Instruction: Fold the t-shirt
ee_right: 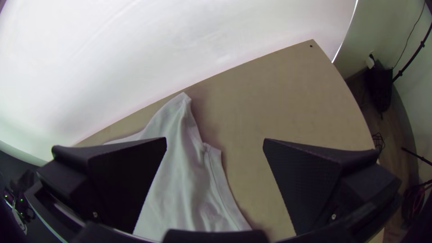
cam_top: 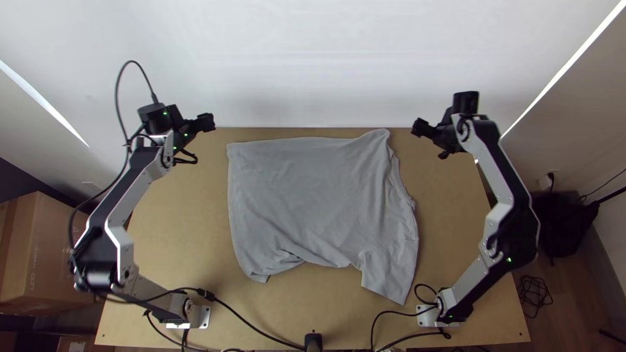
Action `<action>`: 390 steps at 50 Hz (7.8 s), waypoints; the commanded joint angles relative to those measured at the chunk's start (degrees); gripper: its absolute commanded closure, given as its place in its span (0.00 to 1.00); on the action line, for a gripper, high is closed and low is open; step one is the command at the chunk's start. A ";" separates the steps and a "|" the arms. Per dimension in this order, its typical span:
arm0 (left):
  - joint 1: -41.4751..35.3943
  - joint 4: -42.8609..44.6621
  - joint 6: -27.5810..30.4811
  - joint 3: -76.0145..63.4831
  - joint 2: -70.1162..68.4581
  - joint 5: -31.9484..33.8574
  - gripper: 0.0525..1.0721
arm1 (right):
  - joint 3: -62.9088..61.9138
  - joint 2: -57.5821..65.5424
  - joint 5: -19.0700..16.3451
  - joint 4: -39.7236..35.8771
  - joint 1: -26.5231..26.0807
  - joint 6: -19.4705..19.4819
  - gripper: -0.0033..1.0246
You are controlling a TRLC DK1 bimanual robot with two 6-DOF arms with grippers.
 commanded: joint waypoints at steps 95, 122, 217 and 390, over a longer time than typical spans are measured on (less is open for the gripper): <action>-22.43 -64.68 30.53 -26.16 -39.04 10.16 0.05 | -54.71 -26.68 -12.72 -6.26 -5.42 -10.70 0.97; -40.62 -56.68 14.45 -34.16 -25.59 10.07 0.12 | -54.18 -29.23 -12.72 -6.17 -4.19 -9.38 0.97; -8.81 -31.37 20.07 -25.19 -38.60 -4.79 0.98 | -37.30 -37.93 -6.83 -2.30 -6.91 -13.60 0.97; -3.18 9.76 8.56 -44.97 -25.24 -0.39 0.98 | -47.41 -19.39 -0.68 47.00 6.45 -4.81 0.97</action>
